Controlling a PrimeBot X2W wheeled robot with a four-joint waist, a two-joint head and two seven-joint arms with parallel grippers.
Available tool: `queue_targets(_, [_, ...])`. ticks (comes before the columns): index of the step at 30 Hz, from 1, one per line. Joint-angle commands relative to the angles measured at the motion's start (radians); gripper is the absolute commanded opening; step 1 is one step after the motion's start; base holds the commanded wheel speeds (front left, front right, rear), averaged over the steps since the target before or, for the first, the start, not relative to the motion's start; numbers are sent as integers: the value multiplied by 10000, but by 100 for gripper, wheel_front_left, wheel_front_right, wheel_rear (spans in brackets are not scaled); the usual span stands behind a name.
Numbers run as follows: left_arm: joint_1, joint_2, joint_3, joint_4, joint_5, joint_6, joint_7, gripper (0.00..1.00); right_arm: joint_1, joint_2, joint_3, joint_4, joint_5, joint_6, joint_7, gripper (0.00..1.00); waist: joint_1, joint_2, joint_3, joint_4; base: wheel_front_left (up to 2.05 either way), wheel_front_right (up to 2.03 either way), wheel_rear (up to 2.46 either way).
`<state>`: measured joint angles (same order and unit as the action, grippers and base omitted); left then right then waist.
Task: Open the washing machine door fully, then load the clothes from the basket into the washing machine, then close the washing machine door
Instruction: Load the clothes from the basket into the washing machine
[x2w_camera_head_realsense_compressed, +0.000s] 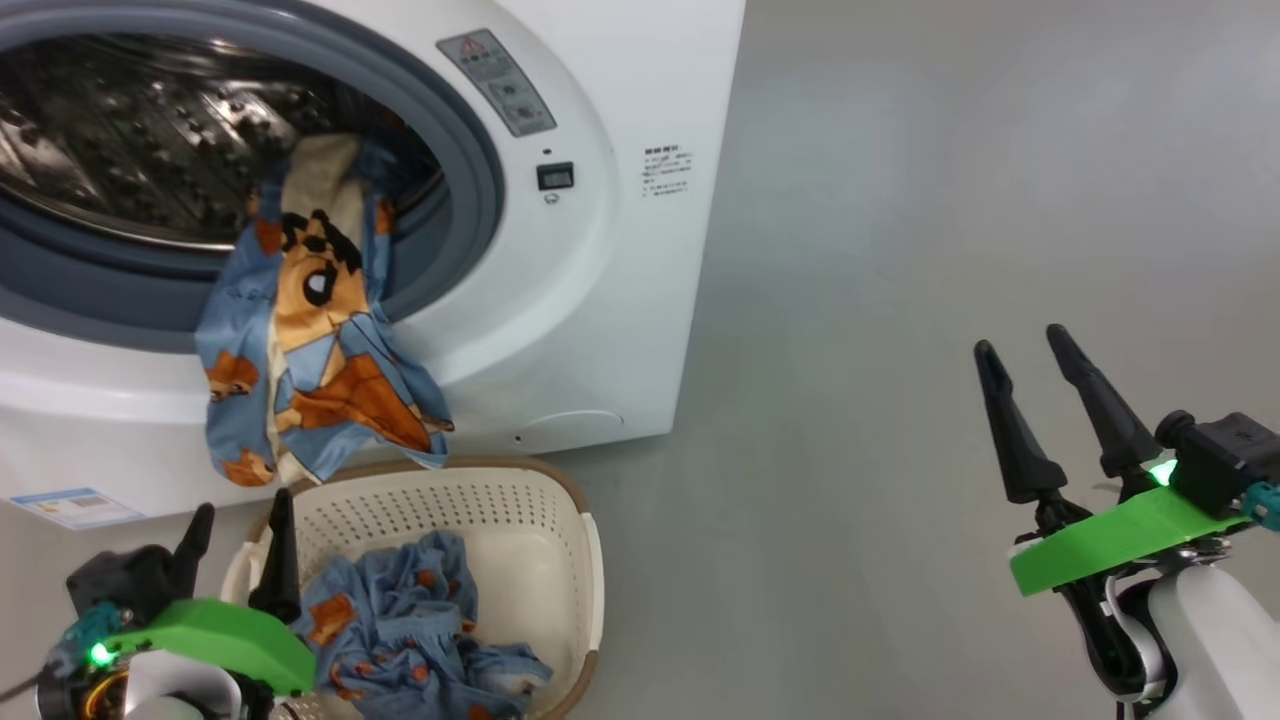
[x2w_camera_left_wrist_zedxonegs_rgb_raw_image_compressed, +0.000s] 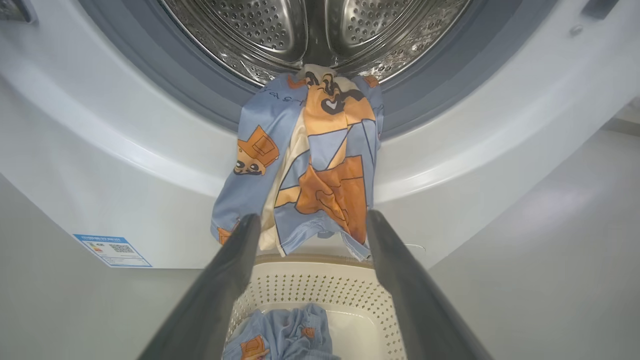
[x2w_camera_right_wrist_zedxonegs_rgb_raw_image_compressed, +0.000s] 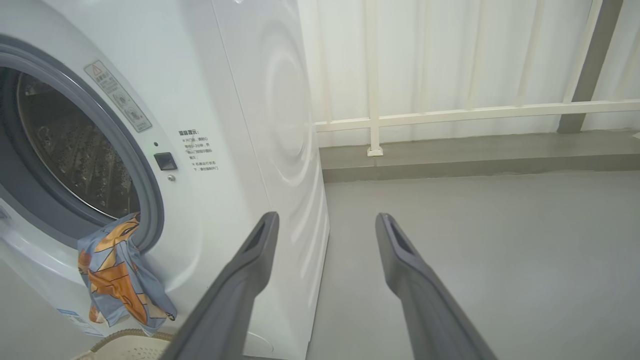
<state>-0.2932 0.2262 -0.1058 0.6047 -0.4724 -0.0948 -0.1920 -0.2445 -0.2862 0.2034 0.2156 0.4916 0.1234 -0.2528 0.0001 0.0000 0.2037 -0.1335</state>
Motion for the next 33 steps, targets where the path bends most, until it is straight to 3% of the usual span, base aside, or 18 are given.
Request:
queue_targets(1, [-472, 319, 276, 81, 5, -17, 14, 100, -291, -96, 236, -262, -151, 73, -90, 100, -1, 0, 373, -234, 0, 0, 0])
queue_targets(22, [-4620, 977, 79, 4871, -91, -167, -120, 100, -926, 691, 36, -689, -577, 73, -90, 100, -1, 0, 2941, -1040, 0, 0, 0])
queue_targets(33, [-6081, 1601, -78, 5943, 56, -161, -461, 100, -1036, 943, -149, -934, -741, 73, -90, 100, -1, 0, 3879, -1455, 0, 0, 0])
